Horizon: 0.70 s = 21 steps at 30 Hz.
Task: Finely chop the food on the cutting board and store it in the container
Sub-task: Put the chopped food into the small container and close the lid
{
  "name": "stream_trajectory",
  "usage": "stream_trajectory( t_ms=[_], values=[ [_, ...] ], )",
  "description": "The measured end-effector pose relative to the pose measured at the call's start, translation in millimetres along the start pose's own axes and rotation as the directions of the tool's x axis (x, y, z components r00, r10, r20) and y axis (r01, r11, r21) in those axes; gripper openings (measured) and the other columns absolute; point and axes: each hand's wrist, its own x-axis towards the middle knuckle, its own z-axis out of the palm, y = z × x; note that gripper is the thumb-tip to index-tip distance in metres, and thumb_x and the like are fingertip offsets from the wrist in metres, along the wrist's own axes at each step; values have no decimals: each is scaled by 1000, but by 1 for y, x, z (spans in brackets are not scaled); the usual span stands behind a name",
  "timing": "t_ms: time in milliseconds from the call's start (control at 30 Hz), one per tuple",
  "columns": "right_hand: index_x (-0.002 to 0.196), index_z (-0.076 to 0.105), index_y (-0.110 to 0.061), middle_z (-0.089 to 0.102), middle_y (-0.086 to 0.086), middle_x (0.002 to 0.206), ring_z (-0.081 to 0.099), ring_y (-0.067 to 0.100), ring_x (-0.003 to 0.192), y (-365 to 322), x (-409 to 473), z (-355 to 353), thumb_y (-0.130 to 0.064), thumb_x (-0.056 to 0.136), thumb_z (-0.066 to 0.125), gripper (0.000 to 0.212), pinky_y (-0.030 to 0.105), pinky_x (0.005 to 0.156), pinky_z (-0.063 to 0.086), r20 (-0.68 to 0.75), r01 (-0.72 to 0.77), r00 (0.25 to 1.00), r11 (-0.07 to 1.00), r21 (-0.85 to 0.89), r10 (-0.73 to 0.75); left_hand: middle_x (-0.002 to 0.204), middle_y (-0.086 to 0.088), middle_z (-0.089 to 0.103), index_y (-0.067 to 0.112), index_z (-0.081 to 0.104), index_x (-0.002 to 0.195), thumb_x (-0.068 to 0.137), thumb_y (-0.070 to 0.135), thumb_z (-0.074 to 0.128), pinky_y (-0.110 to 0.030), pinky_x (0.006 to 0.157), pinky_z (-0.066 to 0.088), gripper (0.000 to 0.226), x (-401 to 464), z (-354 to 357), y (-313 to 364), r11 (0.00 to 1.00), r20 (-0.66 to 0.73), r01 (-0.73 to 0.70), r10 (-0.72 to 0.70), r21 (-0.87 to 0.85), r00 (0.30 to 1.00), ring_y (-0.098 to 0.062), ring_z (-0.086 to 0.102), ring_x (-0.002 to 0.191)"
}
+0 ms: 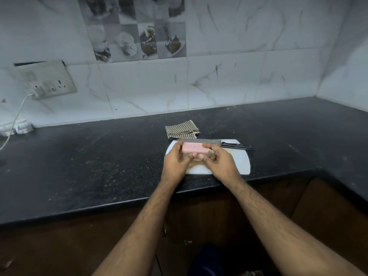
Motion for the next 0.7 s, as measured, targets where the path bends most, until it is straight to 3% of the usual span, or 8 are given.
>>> stream_trajectory(
  t_ms=[67,133,233,367,433,500,600,700],
  values=[
    [128,63,-28,69,-13,109,63,-2,81,-4,-5,-3,-40,93,70,38,15,73,49,18,37,999,999,5,-37,124,5,69,15,51,147,93,39,75,-30,102,53,64,-1,2,-2,999,10,38,-38,-33,999,-9,66,114],
    [126,63,-27,65,-12,117,65,5,80,-10,-9,-6,-37,99,62,29,25,74,53,3,111,994,993,30,-111,127,2,68,19,50,148,96,43,68,-35,105,51,60,-2,4,3,974,38,125,-120,-190,992,-16,65,119],
    [126,61,-23,58,-8,122,69,14,77,-23,-13,-9,-33,103,56,26,37,76,60,3,174,985,978,113,-175,123,-4,69,20,49,141,103,35,61,-38,97,55,43,-2,8,21,826,81,249,-241,-506,967,-18,69,107],
    [127,63,-26,54,-11,122,64,10,84,-37,-9,-20,-28,97,67,31,20,74,50,83,271,957,958,93,-279,97,-14,68,2,56,118,104,14,48,-34,75,57,21,8,5,42,543,179,346,-337,-765,925,-22,68,82],
    [129,64,-30,52,-14,127,57,8,106,-41,-4,-28,-35,90,75,41,14,84,42,138,329,934,944,36,-330,97,-22,66,-6,54,122,101,11,40,-34,65,60,30,9,-2,49,415,322,456,-355,-787,878,-31,67,86],
    [132,63,-35,47,-19,136,43,5,126,-45,0,-36,-41,82,80,53,18,96,38,214,388,906,918,-77,-365,102,-28,63,-7,53,125,97,8,40,-35,54,60,34,7,-8,56,378,436,548,-344,-746,832,-39,63,91],
    [137,58,-37,47,-23,140,38,3,129,-53,3,-45,-44,77,83,66,23,104,34,304,450,871,875,-176,-387,103,-31,60,-7,56,122,86,8,53,-36,47,59,39,5,-12,68,388,551,618,-282,-683,786,-40,68,80],
    [134,57,-34,57,-21,130,44,6,122,-57,2,-47,-51,79,78,61,37,101,41,248,479,875,817,-321,-416,104,-26,67,-3,59,121,107,29,41,-35,55,60,39,8,-12,72,438,557,657,-350,-613,753,-32,70,77]
  ],
)
